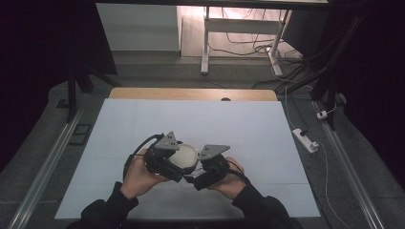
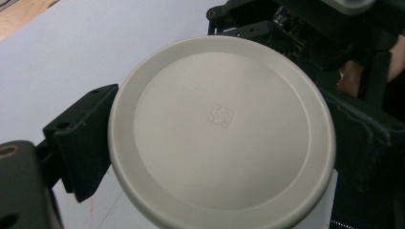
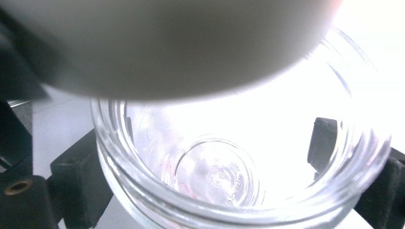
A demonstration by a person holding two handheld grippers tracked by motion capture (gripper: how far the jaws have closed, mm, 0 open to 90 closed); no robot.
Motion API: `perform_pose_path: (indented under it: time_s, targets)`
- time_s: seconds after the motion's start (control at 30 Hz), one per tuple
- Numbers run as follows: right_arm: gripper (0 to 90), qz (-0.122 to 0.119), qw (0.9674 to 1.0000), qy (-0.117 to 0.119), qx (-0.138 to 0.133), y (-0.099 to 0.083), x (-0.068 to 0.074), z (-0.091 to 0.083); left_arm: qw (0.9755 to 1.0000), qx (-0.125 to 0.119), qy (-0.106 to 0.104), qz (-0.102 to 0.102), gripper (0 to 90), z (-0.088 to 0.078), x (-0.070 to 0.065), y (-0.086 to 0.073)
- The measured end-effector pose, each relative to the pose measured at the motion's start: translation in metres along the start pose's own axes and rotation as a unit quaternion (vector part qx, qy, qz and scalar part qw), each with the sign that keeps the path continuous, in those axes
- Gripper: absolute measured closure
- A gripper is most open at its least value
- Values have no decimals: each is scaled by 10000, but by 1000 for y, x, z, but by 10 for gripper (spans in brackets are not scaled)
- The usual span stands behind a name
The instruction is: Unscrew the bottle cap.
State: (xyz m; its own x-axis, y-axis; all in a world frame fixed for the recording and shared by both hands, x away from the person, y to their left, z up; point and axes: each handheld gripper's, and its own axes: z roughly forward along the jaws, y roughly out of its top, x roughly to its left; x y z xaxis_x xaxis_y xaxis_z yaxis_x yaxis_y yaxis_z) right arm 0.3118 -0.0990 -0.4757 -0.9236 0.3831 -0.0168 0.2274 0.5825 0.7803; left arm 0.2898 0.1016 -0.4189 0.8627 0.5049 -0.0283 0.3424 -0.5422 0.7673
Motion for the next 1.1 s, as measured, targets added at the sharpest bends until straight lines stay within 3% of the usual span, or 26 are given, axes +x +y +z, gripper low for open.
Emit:
perform_pose_path:
  time_s: [0.6, 1.1]
  targets:
    - [67, 89, 9998, -165, -46, 0, -12, -5, 9999, -80, -25, 112, 78, -13, -9, -9]
    - [67, 227, 9992, -336, -66, 5, -31, -5, 9996, -115, -112, 241, 78, -13, -19, -18]
